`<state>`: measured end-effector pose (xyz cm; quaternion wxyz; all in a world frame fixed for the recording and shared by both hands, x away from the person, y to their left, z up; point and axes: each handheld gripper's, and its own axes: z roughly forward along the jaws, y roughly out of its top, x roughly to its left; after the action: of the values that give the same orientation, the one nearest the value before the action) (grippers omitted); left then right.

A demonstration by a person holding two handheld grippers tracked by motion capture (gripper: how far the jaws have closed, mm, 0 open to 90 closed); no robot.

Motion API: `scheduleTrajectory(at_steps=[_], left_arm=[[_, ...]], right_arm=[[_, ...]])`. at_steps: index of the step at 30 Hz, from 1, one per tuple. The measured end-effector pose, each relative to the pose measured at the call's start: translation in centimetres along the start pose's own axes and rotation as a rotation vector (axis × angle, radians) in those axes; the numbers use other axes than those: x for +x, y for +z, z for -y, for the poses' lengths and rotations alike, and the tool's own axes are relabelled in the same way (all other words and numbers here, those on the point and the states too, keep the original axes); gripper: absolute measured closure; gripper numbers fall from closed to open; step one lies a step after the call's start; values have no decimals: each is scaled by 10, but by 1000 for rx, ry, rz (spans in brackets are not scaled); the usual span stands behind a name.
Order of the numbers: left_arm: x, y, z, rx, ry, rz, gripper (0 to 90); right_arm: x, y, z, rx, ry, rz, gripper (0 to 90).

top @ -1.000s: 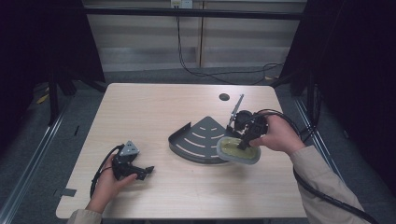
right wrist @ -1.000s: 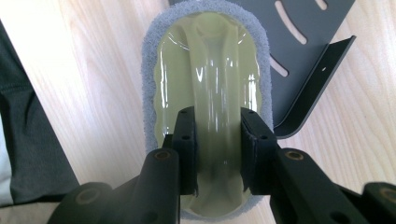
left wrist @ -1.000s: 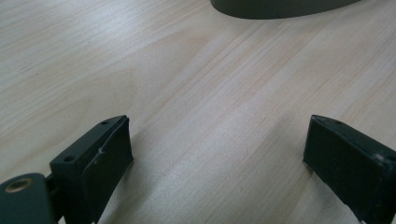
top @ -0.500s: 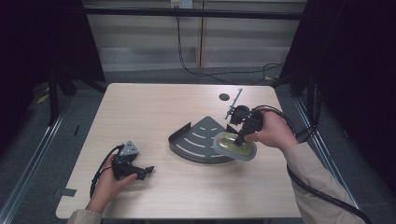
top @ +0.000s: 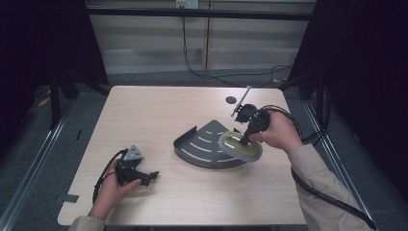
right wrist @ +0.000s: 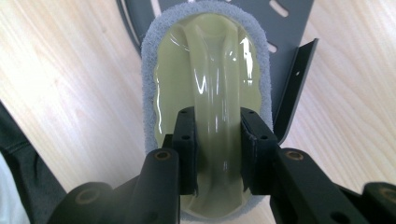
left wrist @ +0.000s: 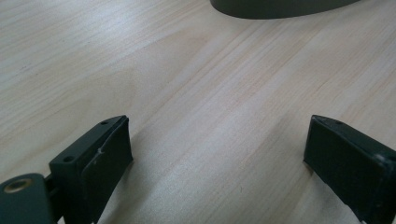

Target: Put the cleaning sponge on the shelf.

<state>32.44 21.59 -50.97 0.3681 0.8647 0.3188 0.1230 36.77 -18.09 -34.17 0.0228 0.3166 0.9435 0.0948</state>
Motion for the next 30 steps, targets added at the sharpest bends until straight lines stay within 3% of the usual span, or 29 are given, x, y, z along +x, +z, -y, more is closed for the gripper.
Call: scheduleTrajectory(at_steps=[9,23,30], left_arm=[[0,0,0,0,0,0,69],[0,0,0,0,0,0,69],[0,0,0,1,1,-1,69]], right_arm=[[-8,1,-1,-11,60,13,705],[-15,7,-9,-2,113,35,705],[-17,12,-13,-6,114,33,705]])
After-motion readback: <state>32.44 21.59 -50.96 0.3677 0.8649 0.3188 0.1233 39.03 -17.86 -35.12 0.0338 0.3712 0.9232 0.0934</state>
